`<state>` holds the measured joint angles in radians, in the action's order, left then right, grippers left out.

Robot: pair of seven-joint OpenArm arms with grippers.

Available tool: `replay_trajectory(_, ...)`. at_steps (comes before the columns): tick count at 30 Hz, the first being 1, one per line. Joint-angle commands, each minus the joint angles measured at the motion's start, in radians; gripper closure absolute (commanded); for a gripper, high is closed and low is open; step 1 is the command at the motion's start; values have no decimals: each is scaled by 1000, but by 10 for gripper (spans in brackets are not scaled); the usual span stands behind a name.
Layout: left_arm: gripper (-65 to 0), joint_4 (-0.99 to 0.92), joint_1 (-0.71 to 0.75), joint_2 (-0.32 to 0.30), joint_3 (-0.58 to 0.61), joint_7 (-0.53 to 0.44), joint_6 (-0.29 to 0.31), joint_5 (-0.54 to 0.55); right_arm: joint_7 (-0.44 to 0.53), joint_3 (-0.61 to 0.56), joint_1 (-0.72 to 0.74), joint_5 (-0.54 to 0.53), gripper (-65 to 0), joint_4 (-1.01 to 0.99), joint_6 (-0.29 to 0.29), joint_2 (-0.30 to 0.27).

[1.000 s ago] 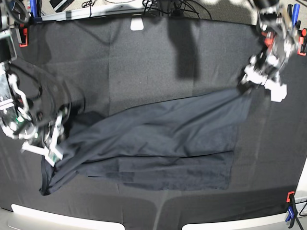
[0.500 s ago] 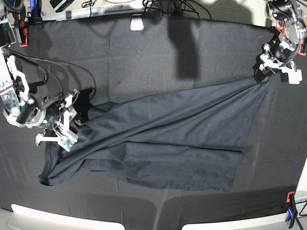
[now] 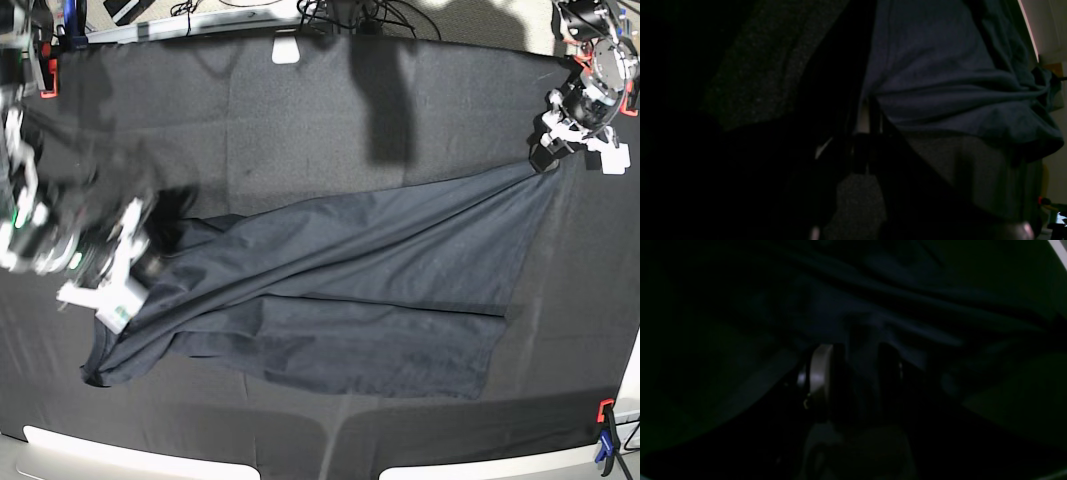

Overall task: Layout the t-shirt on the table in an organized manner, then fold the t-shirt properly
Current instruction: 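Pull the grasped shirt corner with the left gripper away from the right gripper, then gather and grasp the bunched shirt fabric with the right gripper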

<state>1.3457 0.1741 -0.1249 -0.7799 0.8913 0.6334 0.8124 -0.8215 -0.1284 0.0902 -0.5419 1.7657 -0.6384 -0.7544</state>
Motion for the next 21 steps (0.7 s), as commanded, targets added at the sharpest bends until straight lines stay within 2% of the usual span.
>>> replay_trajectory(1, 0, 13, -2, -11, -5, 2, 5, 8, 10, 13, -6, 8, -209, 27, -9, -19)
replay_trajectory(8, 0, 13, -3, -11, -5, -2, 5, 10, 26, 13, -120, 40, -207, 38, -35, -18)
replay_trajectory(12, 0, 13, -3, -11, -5, -2, 8, 31, 146, 13, -118, 106, -179, -10, 31, -18)
replay_trajectory(14, 0, 13, -3, -11, -5, -2, 8, 35, 170, 10, -118, 124, -179, -45, 40, -15)
replay_trajectory(17, 0, 13, -6, -11, -5, -2, 8, 35, 171, 10, -103, 124, -179, -119, 40, 23)
replay_trajectory(21, 0, 13, -9, -11, -5, -2, 8, 35, 171, 10, -12, 144, -179, -242, 23, 121)
